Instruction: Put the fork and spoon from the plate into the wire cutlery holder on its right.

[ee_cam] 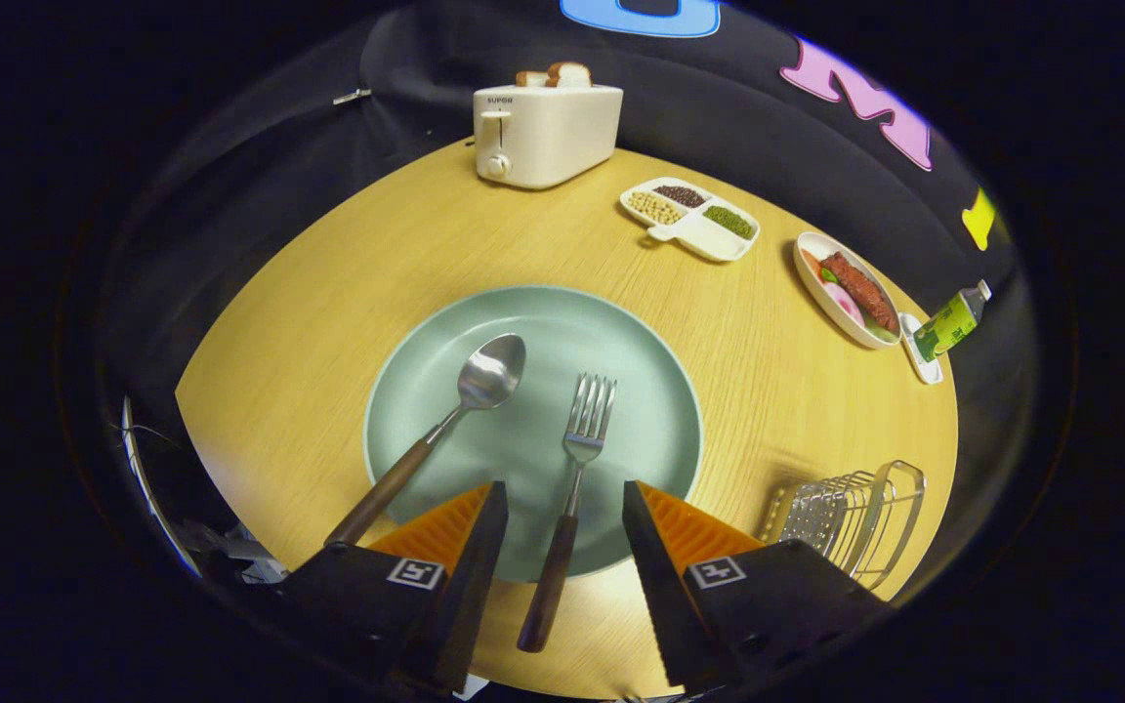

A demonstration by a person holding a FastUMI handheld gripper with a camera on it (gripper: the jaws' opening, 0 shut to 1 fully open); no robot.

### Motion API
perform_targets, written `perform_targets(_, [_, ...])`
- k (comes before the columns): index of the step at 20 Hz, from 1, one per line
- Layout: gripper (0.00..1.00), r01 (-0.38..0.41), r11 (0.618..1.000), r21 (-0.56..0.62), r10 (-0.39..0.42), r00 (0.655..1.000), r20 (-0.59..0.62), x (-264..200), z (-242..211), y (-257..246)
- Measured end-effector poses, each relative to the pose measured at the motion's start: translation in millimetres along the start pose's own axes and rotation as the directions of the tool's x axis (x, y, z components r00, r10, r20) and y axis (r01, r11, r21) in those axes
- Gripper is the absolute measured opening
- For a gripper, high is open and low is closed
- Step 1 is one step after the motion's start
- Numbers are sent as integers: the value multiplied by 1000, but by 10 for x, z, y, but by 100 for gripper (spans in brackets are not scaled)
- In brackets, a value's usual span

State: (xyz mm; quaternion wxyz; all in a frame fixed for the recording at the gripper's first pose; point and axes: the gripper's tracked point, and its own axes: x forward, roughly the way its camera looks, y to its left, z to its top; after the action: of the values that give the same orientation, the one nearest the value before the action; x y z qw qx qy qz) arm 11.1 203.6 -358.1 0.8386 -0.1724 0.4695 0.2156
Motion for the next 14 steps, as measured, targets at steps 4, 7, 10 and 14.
perform_targets(4, [59,3,1000,-22,-5,995,-102,123,-182,14])
perform_targets(7, [47,-22,999,43,29,988,-149,169,-194,67])
perform_targets(10, [31,-23,997,74,37,981,-189,178,-179,46])
perform_targets(14, [12,-69,996,54,78,976,-205,191,-175,58])
